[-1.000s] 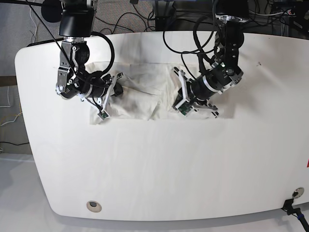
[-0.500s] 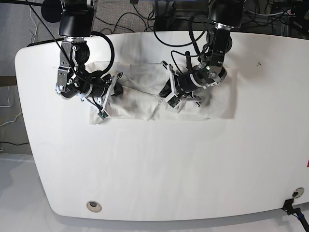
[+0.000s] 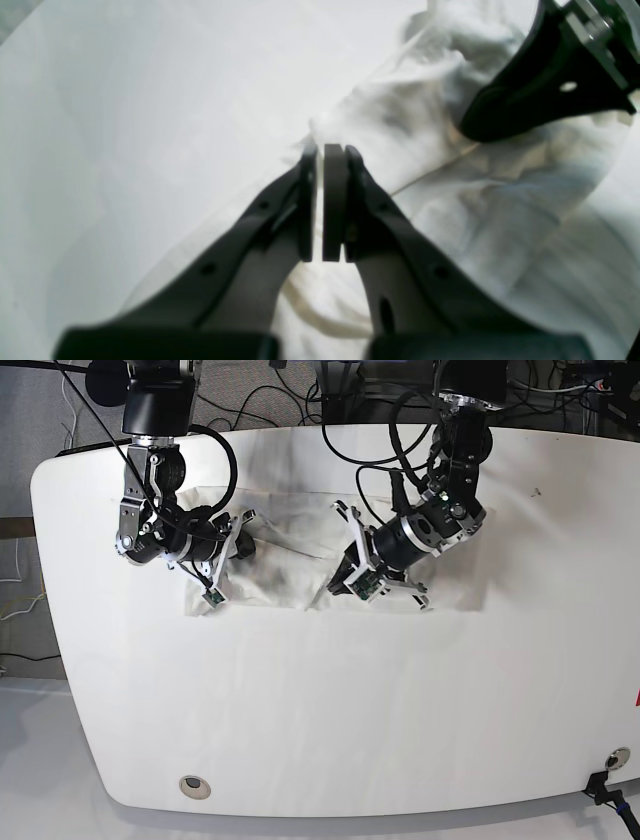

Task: Fold the T-shirt properly
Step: 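Press the folded end down with the left gripper and release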

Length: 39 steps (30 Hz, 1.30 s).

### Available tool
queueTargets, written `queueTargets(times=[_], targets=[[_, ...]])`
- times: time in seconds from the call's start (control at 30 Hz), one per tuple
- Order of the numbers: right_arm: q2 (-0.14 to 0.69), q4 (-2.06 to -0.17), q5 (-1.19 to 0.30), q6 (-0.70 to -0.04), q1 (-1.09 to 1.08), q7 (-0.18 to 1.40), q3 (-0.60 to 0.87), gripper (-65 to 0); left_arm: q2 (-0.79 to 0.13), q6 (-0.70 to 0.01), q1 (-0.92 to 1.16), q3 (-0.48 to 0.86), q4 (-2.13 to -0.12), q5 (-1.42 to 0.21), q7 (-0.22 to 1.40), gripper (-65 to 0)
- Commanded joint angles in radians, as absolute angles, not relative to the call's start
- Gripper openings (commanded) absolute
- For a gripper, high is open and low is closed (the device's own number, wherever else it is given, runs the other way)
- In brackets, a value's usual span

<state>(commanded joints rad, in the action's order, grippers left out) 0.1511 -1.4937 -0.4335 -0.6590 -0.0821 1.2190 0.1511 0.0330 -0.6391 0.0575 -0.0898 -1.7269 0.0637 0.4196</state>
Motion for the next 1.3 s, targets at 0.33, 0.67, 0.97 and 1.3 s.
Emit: queueTargets(times=[0.33, 0.67, 0.97, 1.3], targets=[[0.151, -1.494, -0.433, -0.659, -0.082, 1.219, 0.148, -65.0, 0.035, -0.636, 0.051, -0.048, -1.604, 0.064, 0.414, -65.0], [0.151, -1.494, -0.433, -0.659, -0.082, 1.219, 0.151, -65.0, 0.056, -0.638, -0.013, -0.091, -1.356, 0.065, 0.34, -65.0], [0.154, -1.498, -0.512, -0.654, -0.108, 1.221, 0.157, -65.0, 0.051, -0.636, -0.005, -0.085, -1.449, 0.064, 0.346, -65.0], [0.154, -1.503, -0.559, -0.651, -0.173, 1.221, 0.189, -65.0, 0.05, -0.638, 0.031, -0.018, -1.494, 0.064, 0.346, -65.0]])
